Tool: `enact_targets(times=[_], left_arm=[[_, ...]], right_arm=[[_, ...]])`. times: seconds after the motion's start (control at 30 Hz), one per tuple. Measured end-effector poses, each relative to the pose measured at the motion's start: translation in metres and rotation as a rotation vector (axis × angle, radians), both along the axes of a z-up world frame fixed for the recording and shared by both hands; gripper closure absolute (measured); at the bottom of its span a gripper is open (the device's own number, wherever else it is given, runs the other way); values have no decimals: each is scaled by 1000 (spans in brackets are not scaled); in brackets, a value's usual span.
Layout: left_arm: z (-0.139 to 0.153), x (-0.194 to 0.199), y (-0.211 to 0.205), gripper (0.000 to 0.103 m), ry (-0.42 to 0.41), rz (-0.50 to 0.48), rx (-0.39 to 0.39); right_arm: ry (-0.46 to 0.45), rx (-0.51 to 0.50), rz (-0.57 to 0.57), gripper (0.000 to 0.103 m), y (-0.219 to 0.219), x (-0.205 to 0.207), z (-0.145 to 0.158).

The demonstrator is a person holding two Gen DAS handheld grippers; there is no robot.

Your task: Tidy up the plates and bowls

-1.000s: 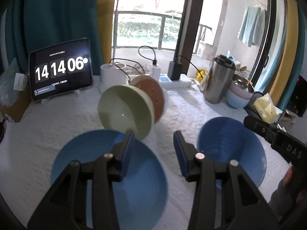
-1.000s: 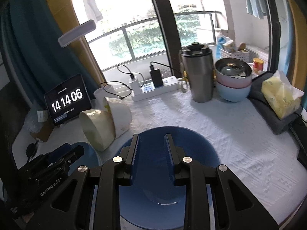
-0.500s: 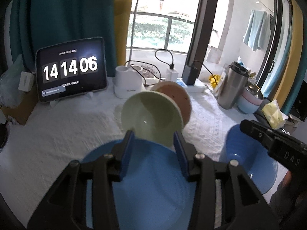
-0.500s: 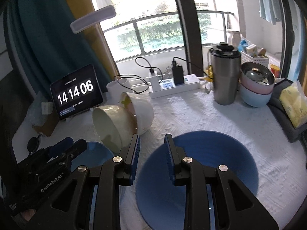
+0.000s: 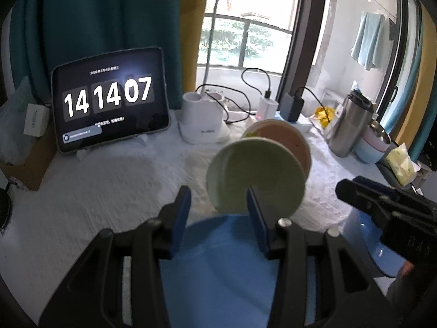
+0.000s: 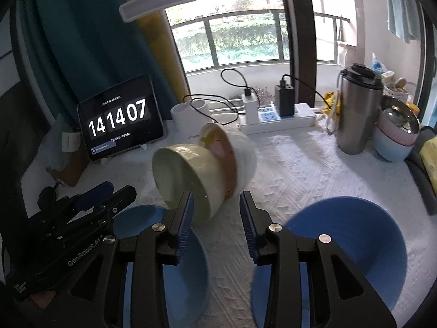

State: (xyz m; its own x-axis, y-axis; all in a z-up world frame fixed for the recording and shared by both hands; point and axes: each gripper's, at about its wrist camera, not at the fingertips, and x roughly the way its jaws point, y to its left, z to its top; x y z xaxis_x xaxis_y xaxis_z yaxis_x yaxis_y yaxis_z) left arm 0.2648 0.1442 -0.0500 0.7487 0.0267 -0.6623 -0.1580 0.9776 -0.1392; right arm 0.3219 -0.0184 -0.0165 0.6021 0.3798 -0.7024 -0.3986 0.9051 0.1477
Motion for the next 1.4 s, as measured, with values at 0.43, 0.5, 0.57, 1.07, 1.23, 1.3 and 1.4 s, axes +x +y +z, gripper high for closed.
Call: enact_targets(times=[0.43, 0.5, 0.57, 1.07, 1.23, 1.3, 1.4], left_arm=[[-21, 31, 22, 59, 67, -41, -36], [-24, 36, 23, 59, 76, -49, -37], [-26, 41, 24, 59, 85, -48, -36], [-55, 74, 36, 59, 157, -48, -124], [-56, 77, 36, 60, 136, -43, -137], [-56, 78, 36, 65, 128, -42, -144], [-56, 79, 34, 77, 122, -62, -154]], right_arm=[[122, -11, -54, 66, 28, 25, -26], [138, -5, -70, 66, 29, 30, -29], [149, -4, -89, 66, 31, 35, -33], [152, -57, -139, 66, 48, 49, -51], [139, -55, -151, 73, 46, 50, -53], [130, -58, -150, 79, 46, 50, -53], [107, -60, -139, 84, 48, 48, -52]])
